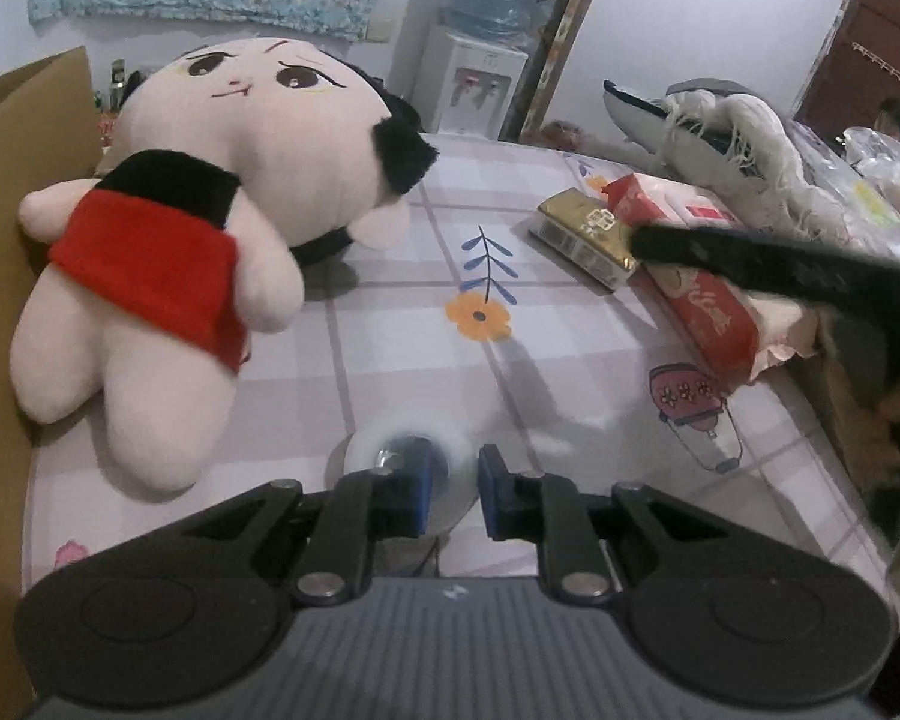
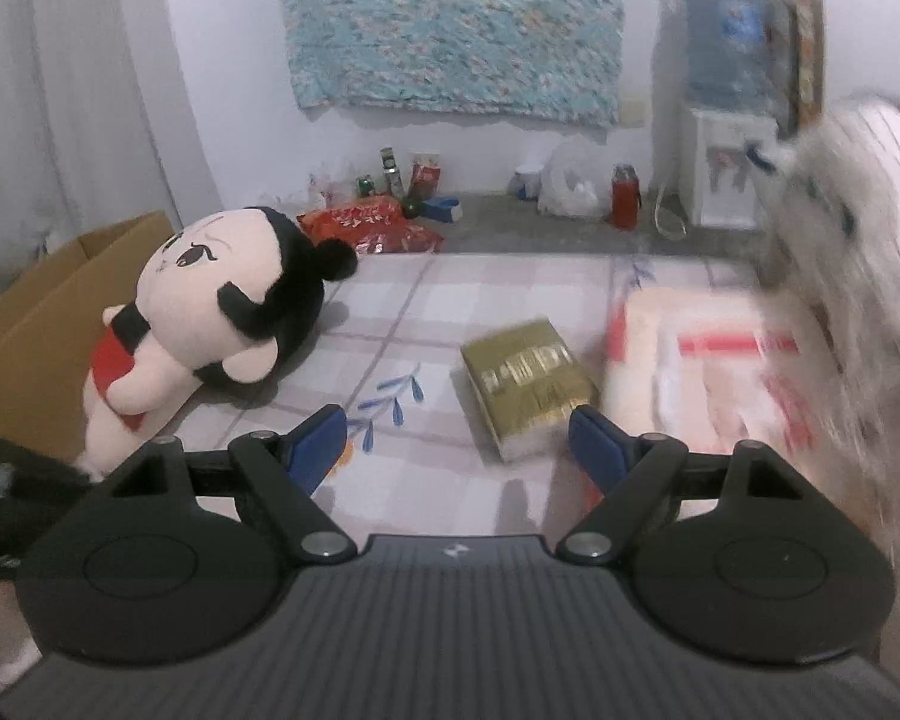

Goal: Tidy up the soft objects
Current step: 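Grasp the white tape roll with the left gripper while the right grasps the gold tissue pack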

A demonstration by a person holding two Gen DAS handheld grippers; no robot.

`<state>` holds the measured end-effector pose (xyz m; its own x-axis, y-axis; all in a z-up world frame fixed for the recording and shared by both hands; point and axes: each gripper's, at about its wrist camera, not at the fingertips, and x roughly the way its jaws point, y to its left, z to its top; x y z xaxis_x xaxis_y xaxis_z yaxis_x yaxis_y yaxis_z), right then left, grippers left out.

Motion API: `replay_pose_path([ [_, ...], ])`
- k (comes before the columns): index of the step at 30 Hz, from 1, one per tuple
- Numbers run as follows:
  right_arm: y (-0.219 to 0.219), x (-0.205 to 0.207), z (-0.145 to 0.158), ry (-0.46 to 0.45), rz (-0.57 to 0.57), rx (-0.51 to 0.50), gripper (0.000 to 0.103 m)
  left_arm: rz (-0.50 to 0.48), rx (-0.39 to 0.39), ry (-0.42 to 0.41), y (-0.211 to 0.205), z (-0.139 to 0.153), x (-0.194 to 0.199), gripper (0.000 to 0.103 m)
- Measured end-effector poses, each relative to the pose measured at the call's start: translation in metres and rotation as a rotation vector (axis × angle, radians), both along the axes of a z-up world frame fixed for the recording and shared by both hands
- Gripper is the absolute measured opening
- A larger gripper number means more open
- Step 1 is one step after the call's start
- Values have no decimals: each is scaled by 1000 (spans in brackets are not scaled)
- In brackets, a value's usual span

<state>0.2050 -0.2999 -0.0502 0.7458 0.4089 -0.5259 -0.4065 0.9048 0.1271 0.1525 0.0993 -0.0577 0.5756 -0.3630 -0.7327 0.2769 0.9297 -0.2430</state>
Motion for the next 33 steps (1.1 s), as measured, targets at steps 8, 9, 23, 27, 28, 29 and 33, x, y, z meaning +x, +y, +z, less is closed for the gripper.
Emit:
replay_pose_path([
  [8,44,85,-9,68,-48,-235,81,-9,-48,10,12,0,-3,17],
  [9,50,93,-14,96,-24,-264,81,-14,-55,10,14,0,-3,18],
  [23,79,-8,-32,166,56,-270,60,22,-77,52,36,1,-11,17],
  [27,73,-68,-33,151,69,-228,61,-6,-61,32,36,2,-19,26],
  [28,74,-82,-34,129,76,-248,62,-14,-61,26,35,1,-20,29],
  [29,77,-94,-36,101,87,-279,63,-24,-65,20,35,1,-23,32],
  [33,78,-114,-39,56,137,-251,77,-80,-11,-28,26,1,-35,33],
])
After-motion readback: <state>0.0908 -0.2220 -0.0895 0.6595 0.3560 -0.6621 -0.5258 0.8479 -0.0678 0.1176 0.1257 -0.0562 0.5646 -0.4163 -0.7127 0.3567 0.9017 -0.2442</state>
